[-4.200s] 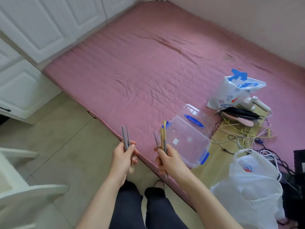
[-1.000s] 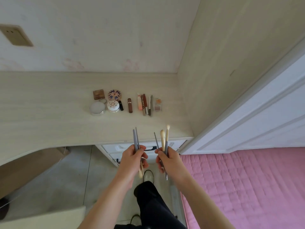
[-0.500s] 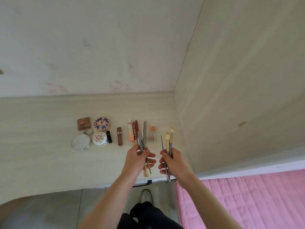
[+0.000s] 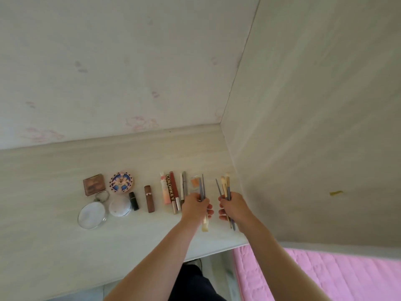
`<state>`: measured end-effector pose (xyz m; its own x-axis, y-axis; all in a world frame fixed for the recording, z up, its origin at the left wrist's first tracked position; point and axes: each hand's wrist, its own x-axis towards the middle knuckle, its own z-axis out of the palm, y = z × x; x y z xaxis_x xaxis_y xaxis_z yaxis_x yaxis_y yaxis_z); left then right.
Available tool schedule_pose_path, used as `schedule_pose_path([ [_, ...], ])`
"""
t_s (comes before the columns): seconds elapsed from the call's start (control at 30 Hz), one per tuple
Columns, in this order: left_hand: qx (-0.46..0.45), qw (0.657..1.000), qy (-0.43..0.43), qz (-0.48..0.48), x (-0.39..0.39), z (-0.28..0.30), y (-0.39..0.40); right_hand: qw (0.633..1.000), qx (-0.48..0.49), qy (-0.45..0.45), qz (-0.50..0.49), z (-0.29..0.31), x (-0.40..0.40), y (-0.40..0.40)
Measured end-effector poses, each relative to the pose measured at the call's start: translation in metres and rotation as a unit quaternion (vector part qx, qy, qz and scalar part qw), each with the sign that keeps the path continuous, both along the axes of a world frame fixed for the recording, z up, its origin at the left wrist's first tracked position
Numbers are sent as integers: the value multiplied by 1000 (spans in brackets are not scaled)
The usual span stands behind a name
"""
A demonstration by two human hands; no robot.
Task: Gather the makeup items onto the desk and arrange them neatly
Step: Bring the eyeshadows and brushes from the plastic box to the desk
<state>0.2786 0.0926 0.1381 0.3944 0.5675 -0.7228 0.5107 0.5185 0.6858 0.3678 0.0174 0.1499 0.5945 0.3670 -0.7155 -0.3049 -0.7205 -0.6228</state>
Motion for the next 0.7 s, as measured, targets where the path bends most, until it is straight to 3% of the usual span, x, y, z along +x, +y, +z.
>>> schedule_pose_path([
  [0.23,18,998,34,-55,32,-25,8,997,-67,-36,26,-25,32,13],
  [0.7,67,988,109,-85,59,-67,6,992,-59,-71,82,-48,53,9],
])
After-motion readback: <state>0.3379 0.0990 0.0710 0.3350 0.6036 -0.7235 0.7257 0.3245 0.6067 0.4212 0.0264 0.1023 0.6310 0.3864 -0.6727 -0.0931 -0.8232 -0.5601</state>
